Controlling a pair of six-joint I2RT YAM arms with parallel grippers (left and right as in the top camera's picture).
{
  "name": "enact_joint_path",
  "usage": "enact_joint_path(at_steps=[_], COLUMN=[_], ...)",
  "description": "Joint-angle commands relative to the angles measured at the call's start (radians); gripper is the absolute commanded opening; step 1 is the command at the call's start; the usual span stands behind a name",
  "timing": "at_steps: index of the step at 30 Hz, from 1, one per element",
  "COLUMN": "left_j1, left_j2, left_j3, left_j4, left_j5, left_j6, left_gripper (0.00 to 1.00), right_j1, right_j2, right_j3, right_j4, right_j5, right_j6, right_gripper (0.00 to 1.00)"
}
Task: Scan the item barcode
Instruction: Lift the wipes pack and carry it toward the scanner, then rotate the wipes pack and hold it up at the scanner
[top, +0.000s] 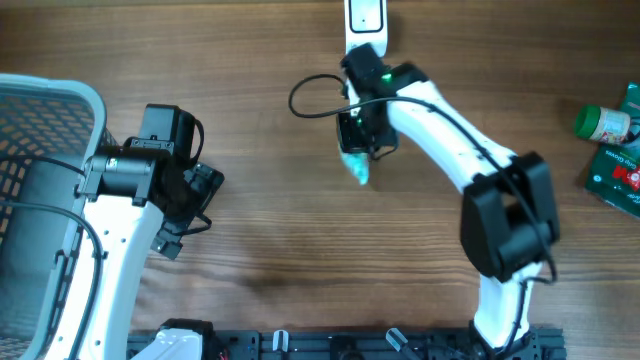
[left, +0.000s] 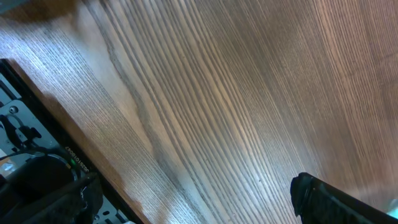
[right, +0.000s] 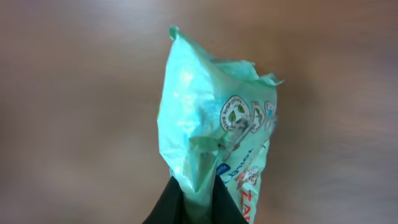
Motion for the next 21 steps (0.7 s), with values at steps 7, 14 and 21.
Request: enact_joint_path(at_steps=[7,14,21], left_j1=[0.005,0.005,0.005], left_j2=[-0.009,-0.009,-0.009], left_j3=[0.010,0.010,0.010], left_j4=[0.000,0.000,0.000], left_j5=[0.000,0.000,0.000], left_j6=[0.005,0.005,0.005], left_gripper=[1.00,1.00,1.00], right_j1=[-0.115,-0.129,-0.129], right_j2=[-0.108,-0.108,-0.128], right_j3=[0.027,0.027,0.017], right_j4=[-0.319,-0.322,-0.565], right_j5=[-1.003,-1.045,-1.041], right_j6=[-0.208,-0.242,-1.019], right_gripper=[0.04,0.04,0.04])
